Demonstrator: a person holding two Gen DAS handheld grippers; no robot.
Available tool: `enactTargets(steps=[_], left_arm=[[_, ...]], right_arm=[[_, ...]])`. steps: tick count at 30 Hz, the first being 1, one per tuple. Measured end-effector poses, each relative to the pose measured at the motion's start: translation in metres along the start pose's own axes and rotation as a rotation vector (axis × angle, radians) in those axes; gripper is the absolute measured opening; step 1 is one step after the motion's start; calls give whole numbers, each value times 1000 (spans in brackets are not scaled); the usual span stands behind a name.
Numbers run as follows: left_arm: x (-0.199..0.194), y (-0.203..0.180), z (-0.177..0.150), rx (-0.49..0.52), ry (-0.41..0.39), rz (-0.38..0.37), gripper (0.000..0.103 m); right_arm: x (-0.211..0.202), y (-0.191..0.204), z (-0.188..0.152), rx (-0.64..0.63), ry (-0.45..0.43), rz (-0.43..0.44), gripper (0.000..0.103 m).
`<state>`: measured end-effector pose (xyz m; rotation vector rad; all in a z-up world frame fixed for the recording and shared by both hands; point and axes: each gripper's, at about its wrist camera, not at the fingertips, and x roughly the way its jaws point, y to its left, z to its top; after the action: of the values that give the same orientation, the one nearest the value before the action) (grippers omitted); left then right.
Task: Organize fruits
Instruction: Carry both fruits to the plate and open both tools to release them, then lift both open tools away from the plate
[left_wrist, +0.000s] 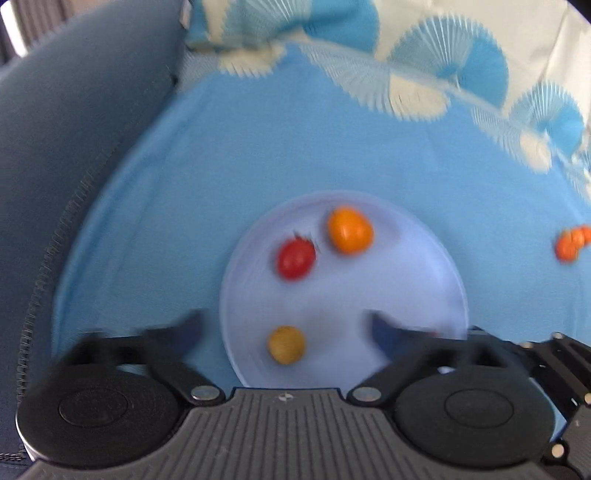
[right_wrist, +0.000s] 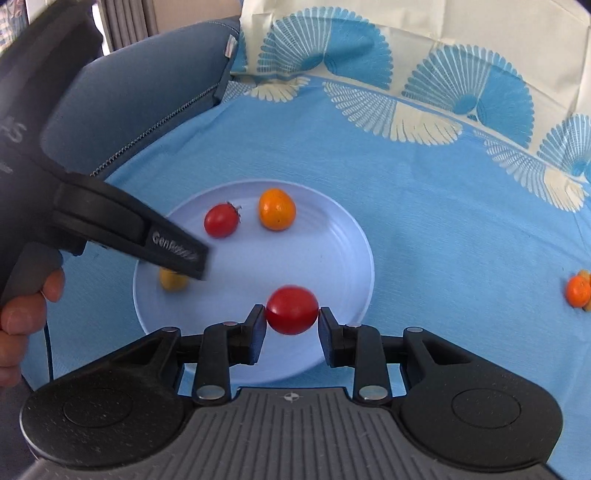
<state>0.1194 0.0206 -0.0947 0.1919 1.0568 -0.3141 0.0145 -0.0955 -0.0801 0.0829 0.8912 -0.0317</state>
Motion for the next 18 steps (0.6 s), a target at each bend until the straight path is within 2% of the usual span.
enactTargets(steps=[1,3,7,15,18], left_arm=[[-8,1,1,-2,-22,8,103],[-24,2,2,16,-33,-5,103],[-65,9,-11,-17,-53,32,103],[-148,25,-75,-88,-63,97,103],[-169,22,-91,-62,-94,91,103]], right_arm=[[-5,1,2,-4,-13,-3,61],[-21,1,7,-5,-46,-13,76],[-65,6,5,-4,-97,-22,93],[-153,28,-41,53,-153,-49,101],[-179,34,-56,53,-192,-56,102]])
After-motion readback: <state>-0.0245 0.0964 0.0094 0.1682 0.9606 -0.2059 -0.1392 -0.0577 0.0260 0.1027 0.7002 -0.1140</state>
